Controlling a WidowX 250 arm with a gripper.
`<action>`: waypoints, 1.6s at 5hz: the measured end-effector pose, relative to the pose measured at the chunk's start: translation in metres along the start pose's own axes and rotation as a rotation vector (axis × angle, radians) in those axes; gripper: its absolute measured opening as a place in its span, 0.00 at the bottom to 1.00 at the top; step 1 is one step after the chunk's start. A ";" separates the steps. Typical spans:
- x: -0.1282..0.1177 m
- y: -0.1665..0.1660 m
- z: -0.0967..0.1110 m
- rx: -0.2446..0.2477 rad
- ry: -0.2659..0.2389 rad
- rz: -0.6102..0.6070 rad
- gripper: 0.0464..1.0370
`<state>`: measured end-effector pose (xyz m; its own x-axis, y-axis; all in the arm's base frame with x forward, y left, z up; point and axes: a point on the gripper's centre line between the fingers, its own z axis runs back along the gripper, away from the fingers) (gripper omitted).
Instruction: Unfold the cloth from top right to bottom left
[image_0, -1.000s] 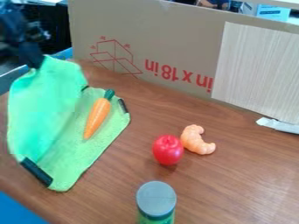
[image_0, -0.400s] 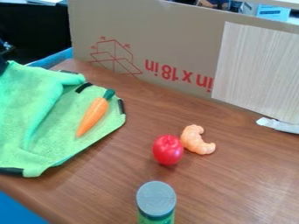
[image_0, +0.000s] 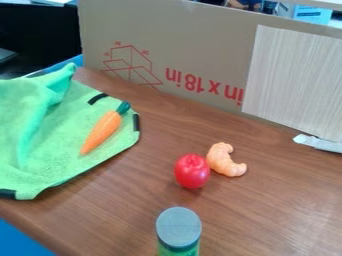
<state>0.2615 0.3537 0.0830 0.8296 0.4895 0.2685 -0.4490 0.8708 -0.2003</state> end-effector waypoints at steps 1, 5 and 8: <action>-0.001 0.011 -0.004 0.062 -0.015 0.035 0.03; -0.021 -0.032 0.015 0.042 -0.158 -0.150 0.96; -0.033 -0.127 0.028 0.060 -0.139 -0.469 0.96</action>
